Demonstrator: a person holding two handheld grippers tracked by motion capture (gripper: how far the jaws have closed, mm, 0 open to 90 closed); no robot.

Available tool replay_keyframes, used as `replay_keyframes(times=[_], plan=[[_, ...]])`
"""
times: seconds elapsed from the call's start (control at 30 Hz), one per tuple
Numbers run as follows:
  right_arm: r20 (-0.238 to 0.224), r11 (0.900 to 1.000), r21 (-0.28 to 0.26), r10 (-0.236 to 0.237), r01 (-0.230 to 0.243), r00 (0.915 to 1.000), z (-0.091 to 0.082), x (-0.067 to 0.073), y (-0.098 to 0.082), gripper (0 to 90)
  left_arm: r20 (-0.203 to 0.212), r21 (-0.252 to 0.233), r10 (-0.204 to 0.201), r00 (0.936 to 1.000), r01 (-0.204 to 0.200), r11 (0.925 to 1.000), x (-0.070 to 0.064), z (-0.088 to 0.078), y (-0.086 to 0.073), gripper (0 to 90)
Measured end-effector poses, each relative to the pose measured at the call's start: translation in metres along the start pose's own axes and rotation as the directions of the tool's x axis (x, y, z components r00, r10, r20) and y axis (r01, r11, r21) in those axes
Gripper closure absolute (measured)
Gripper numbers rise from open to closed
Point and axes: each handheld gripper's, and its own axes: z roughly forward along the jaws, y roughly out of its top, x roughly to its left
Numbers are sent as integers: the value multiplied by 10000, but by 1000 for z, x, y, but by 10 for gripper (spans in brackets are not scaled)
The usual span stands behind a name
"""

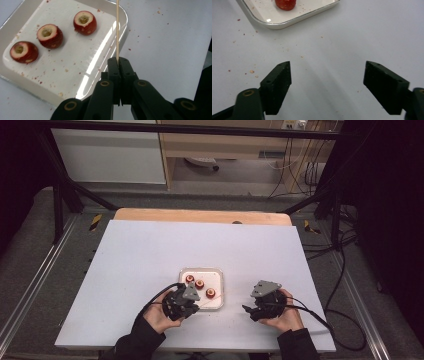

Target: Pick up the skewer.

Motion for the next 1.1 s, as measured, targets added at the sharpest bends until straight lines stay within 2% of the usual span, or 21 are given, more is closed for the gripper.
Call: replay_keyframes(times=[0.07,0.17,0.2,0.23,0.27,0.3,0.33,0.37,0.47,0.53,0.77,0.83,0.9,0.97,1.03,1.1], plan=[[-93,9974,-22,720,-720,9974,0,-2,-3,181,-255,-246,-199,9995,192,9995,3,-6,-7,887],[-241,9907,-57,1357,-1359,9905,-1,-5,-5,133,-434,-735,-563,9975,530,9959,6,-14,-18,887],[-241,9907,-57,1357,-1359,9905,-1,-5,-5,133,-481,-930,-692,9964,645,9936,7,-17,-21,887],[-426,9849,-33,1727,-1730,9840,-2,-7,-5,102,-544,-1087,-830,9951,767,9911,7,-19,-25,887],[-516,9817,-5,1904,-1906,9804,-1,-7,-4,90,-616,-1229,-934,9937,853,9887,8,-21,-29,887],[-516,9817,-5,1904,-1906,9804,-1,-7,-4,90,-681,-1406,-1042,9922,939,9856,8,-23,-33,887],[-718,9741,-47,2253,-2262,9716,-1,-9,-3,77,-742,-1600,-1171,9903,1041,9816,9,-25,-38,887],[-718,9741,-47,2253,-2262,9716,-1,-9,-3,77,-742,-1726,-1267,9892,1124,9786,9,-26,-40,887],[-1019,9645,-153,2607,-2635,9600,-1,-10,0,59,-745,-2128,-1540,9853,1352,9677,10,-31,-51,886],[-1106,9605,-211,2737,-2775,9554,-1,-9,2,49,-682,-2300,-1732,9825,1535,9610,12,-32,-59,886],[-1303,9551,-236,2900,-2954,9481,1,-7,13,40,-650,-2657,-2069,9762,1830,9465,14,-36,-79,886],[-1424,9528,-248,2962,-3026,9444,3,-6,22,38,-669,-2629,-2109,9752,1867,9466,16,-36,-83,885],[-1435,9527,-238,2966,-3029,9442,4,-5,25,36,-622,-2624,-2147,9747,1916,9457,16,-35,-87,886],[-1505,9550,-229,2893,-2959,9453,6,-4,32,35,-637,-2642,-2157,9744,1919,9452,16,-35,-90,886],[-1564,9596,-217,2740,-2807,9489,9,-1,42,33,-674,-2604,-2042,9766,1803,9485,15,-34,-92,886],[-1623,9596,-210,2738,-2807,9480,11,0,45,34,-647,-2559,-2038,9769,1812,9496,15,-34,-94,885]])
